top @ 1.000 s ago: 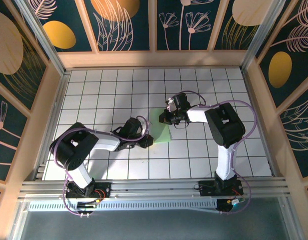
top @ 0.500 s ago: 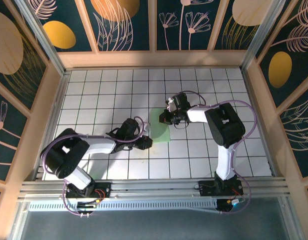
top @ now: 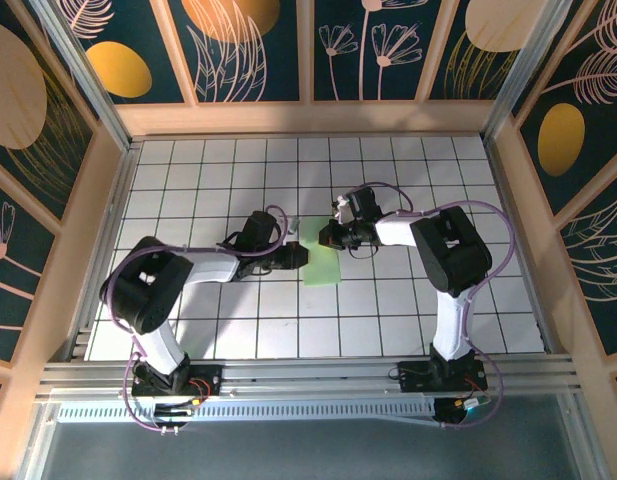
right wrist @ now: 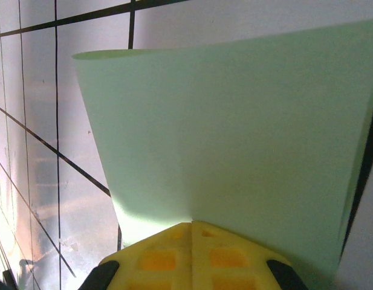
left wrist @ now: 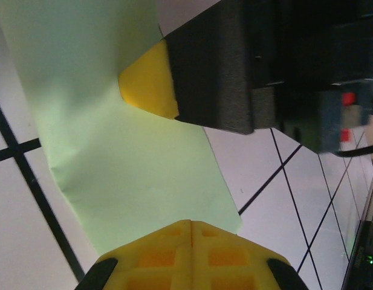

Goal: Fold a paper plane with a square sheet of paper (fold left side to right side)
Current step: Hold the square sheet of paper at the center of the table.

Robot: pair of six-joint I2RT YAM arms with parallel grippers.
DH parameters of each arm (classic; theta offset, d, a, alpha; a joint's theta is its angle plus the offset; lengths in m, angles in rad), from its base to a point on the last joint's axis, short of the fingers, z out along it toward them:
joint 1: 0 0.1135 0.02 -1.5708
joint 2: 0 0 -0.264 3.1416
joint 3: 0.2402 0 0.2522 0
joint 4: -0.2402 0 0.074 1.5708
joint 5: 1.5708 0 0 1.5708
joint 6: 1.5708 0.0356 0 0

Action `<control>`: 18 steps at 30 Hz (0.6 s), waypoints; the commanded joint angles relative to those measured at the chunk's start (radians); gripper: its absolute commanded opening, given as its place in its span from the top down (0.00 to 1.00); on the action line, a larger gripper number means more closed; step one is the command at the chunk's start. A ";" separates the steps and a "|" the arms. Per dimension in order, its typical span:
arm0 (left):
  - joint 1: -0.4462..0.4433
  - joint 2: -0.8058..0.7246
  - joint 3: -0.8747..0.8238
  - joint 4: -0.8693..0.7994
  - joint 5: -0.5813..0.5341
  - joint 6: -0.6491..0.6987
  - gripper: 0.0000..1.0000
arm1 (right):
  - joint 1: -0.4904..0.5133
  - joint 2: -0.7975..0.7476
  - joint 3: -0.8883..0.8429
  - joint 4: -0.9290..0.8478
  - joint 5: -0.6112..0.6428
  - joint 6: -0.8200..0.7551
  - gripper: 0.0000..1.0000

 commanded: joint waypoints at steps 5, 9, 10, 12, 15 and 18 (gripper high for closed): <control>0.001 0.128 0.087 -0.014 0.039 0.021 1.00 | 0.007 0.031 -0.045 -0.101 0.063 -0.013 1.00; 0.000 0.161 0.096 -0.044 0.017 0.025 1.00 | 0.008 0.027 -0.042 -0.104 0.061 -0.011 1.00; 0.000 0.165 0.096 -0.050 0.014 0.026 1.00 | 0.007 0.025 -0.040 -0.103 0.059 -0.011 1.00; -0.001 0.167 0.088 -0.047 0.021 0.026 1.00 | 0.007 0.023 -0.035 -0.107 0.058 -0.011 1.00; -0.002 0.171 0.089 -0.081 0.006 0.038 1.00 | 0.008 0.016 -0.011 -0.125 0.052 -0.019 1.00; -0.007 0.172 0.092 -0.117 -0.021 0.056 1.00 | 0.004 0.004 0.022 -0.140 0.038 -0.024 1.00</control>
